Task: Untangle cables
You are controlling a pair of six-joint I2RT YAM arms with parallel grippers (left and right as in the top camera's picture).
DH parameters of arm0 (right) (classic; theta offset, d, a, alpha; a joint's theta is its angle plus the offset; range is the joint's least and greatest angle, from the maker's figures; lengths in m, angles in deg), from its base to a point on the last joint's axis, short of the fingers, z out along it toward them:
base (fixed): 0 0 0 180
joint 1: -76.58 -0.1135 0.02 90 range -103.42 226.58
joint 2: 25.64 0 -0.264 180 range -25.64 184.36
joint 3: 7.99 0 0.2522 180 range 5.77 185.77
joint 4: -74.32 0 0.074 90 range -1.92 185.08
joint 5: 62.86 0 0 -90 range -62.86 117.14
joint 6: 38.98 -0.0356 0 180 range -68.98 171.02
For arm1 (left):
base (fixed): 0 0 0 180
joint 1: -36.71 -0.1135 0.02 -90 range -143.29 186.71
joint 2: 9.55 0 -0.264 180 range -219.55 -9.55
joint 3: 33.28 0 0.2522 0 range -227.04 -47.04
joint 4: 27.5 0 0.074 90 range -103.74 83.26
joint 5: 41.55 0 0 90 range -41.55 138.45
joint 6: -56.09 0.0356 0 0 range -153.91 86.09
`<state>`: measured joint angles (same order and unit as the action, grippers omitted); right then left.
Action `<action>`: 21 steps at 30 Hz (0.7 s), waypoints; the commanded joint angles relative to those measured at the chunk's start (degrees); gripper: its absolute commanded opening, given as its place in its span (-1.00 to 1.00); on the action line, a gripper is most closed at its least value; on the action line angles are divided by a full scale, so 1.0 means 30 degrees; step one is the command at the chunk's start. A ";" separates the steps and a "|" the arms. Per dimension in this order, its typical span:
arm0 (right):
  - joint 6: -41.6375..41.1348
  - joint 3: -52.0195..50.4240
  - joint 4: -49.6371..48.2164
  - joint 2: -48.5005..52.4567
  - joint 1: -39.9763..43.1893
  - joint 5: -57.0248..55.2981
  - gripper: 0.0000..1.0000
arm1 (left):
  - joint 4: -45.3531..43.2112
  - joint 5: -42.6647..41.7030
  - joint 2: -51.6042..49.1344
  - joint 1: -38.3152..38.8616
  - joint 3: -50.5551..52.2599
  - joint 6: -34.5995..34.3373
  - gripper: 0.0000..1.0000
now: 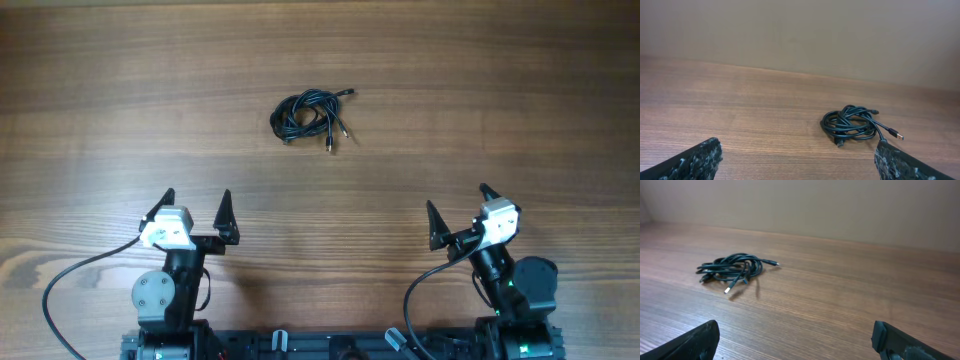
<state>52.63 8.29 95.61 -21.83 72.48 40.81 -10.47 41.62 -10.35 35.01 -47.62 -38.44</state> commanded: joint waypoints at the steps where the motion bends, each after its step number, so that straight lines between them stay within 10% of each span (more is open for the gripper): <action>1: -0.0219 0.0561 -0.0219 0.0073 -0.0117 0.1639 1.00 | -0.0408 -0.0546 0.0138 -0.0102 -0.0029 0.0372 1.00; 8: -0.2098 0.2776 -0.0117 0.1712 -0.0117 0.3657 1.00 | 0.1035 -0.1792 -0.1967 -0.0102 -0.3497 0.0379 1.00; 21: -0.2025 1.7398 1.0025 1.4804 -0.0117 0.4918 1.00 | 1.3777 -0.4954 -1.8491 -0.0095 -2.0458 0.0357 1.00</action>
<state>46.81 52.03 121.18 16.16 72.37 54.19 24.26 28.83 -55.88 35.04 -97.98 -38.09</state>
